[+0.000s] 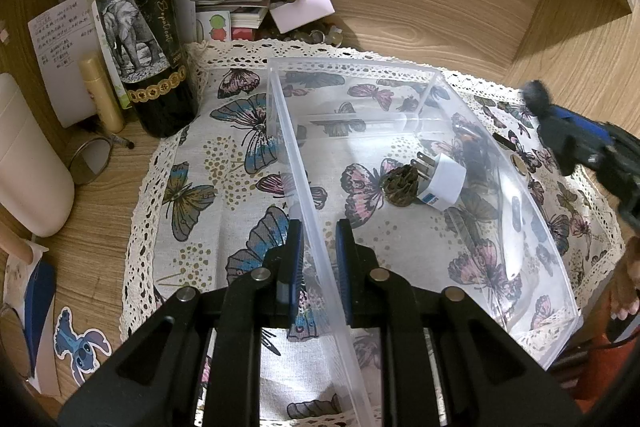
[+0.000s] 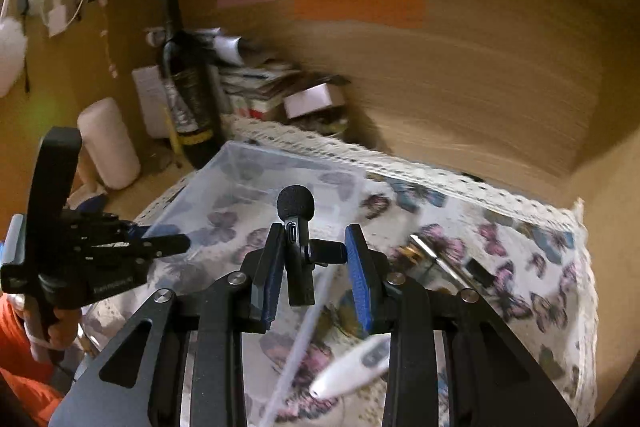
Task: Organize rigid objects
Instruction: 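Grasp the black plug-shaped piece with the right tool, then drop the black piece into the box by opening the right tool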
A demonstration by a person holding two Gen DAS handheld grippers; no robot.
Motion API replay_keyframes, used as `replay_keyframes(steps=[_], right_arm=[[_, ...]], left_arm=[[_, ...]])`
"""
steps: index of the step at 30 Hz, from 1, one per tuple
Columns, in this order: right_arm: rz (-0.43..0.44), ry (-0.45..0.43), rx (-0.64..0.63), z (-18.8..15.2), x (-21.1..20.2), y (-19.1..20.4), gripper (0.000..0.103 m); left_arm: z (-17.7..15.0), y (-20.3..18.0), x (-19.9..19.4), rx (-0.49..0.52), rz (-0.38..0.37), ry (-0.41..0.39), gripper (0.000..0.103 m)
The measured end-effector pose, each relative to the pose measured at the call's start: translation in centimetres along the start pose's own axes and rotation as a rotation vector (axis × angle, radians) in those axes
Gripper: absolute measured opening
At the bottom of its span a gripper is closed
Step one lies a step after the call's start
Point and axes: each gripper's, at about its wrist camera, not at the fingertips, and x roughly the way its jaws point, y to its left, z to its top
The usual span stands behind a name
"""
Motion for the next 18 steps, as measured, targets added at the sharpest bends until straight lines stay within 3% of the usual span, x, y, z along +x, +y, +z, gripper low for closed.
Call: replay_keyframes(steps=[8,14,18], right_arm=[[0.098,0.146,-0.079,-0.2,4.4,2.0,0.028],[0.115,0.225,-0.142,-0.9,6.1,3.2,0.028],[0.115,0.23,-0.148,-0.9,6.2,3.2,0.028]], left_arm=[[0.0,-0.1,0.0,0.006,0.0,0.002,0.017],[0.0,-0.1,0.0,0.006,0.0,0.002,0.017],[0.0,-0.1,0.0,0.006,0.0,0.002,0.017]])
